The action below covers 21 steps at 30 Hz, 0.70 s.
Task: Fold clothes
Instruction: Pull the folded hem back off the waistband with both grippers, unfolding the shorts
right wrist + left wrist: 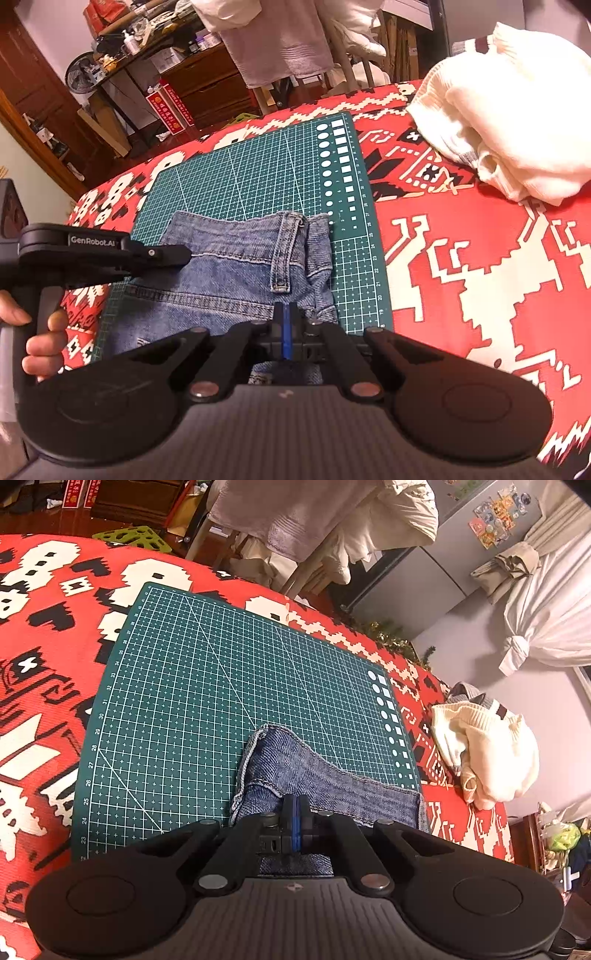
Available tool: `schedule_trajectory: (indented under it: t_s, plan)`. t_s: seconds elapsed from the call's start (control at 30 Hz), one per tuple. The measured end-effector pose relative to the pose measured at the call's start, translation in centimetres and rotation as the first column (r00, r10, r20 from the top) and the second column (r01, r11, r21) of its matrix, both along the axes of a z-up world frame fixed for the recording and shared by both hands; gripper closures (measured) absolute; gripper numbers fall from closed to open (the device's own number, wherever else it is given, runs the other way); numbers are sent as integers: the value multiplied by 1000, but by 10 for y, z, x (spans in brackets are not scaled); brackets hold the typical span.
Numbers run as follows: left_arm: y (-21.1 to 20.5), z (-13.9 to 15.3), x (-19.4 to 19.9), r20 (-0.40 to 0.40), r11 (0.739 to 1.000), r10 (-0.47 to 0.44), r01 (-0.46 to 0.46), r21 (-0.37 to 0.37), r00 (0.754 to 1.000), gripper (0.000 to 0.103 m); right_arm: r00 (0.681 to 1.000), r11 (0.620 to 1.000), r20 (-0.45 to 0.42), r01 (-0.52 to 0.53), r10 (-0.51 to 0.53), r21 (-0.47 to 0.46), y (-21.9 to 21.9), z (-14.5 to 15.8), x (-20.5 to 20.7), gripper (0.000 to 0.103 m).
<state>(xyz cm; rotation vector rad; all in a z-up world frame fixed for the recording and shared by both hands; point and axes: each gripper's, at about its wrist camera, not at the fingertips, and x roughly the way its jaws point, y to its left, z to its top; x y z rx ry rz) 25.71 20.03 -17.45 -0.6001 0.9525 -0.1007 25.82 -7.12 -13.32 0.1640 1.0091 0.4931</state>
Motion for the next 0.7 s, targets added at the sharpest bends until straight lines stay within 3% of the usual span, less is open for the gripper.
schedule_trajectory:
  t_s: [0.3, 0.43, 0.57, 0.7]
  plan:
    - [5, 17, -25, 39, 1000, -8, 9, -27, 999, 101, 999, 1000, 54, 8, -8, -1, -5, 17, 13, 99]
    - [2, 9, -32, 30, 1000, -29, 29, 3, 999, 101, 999, 1000, 33, -6, 6, 0, 0, 9, 18, 99]
    - [9, 1, -31, 38, 999, -15, 16, -28, 999, 100, 1000, 999, 17, -9, 10, -35, 5, -6, 21, 103]
    - [2, 3, -29, 60, 999, -40, 39, 27, 997, 100, 1000, 999, 23, -9, 10, -39, 7, -8, 20, 103]
